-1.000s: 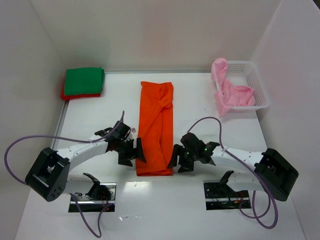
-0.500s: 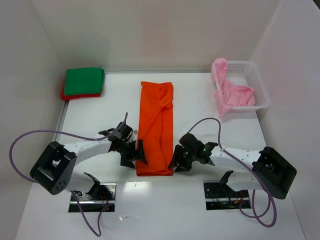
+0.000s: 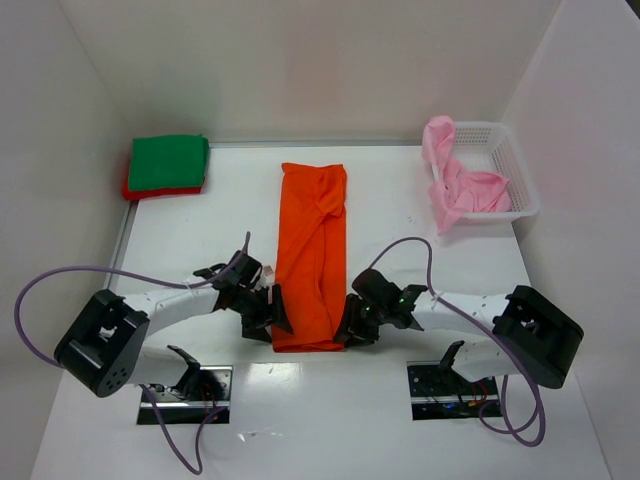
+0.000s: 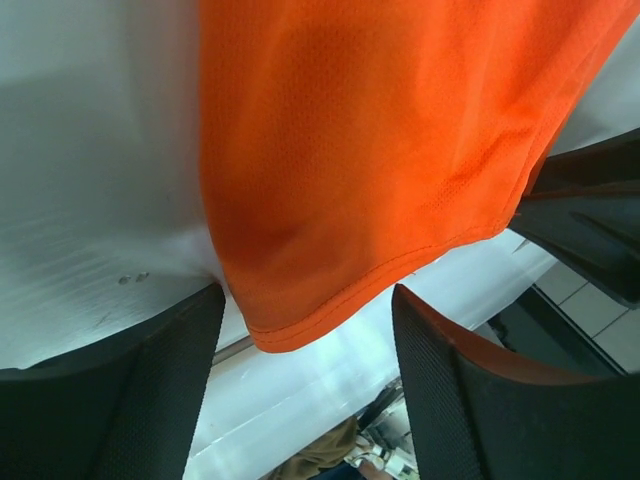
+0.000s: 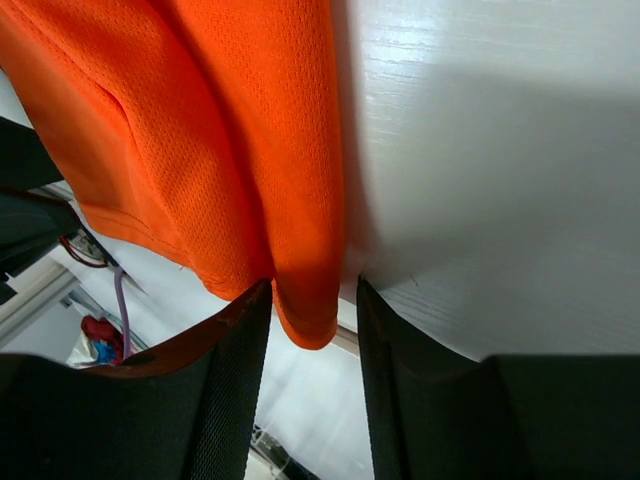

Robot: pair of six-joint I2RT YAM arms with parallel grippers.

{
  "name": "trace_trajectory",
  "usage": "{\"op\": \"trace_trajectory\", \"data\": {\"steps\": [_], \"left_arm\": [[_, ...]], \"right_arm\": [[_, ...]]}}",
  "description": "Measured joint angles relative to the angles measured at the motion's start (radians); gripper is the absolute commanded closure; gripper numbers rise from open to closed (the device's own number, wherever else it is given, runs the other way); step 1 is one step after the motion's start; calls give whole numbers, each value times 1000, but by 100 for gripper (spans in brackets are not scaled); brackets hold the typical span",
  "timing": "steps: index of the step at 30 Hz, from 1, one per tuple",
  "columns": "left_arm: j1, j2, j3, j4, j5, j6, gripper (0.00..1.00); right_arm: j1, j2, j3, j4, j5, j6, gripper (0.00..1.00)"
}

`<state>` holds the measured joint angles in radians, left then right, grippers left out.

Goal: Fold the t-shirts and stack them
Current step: Grab the bottom of the folded rectangular tshirt with both arms

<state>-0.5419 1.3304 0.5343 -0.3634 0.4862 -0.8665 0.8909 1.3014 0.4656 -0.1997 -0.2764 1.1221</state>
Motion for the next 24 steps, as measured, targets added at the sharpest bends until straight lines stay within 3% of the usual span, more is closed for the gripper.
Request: {"op": "trace_trajectory", "data": {"steps": [16,20,24], "left_arm": [[0,-108,-90,25,-19,-86,32],[0,-101,-90,26,-29,-95,40],[0,-100,-93,27,-59,-113,56]], "right_arm": [[2,16,2,13,19,8,74],[2,16,2,13,26,8,78],[2,16,2,13,31,13,81]]}}
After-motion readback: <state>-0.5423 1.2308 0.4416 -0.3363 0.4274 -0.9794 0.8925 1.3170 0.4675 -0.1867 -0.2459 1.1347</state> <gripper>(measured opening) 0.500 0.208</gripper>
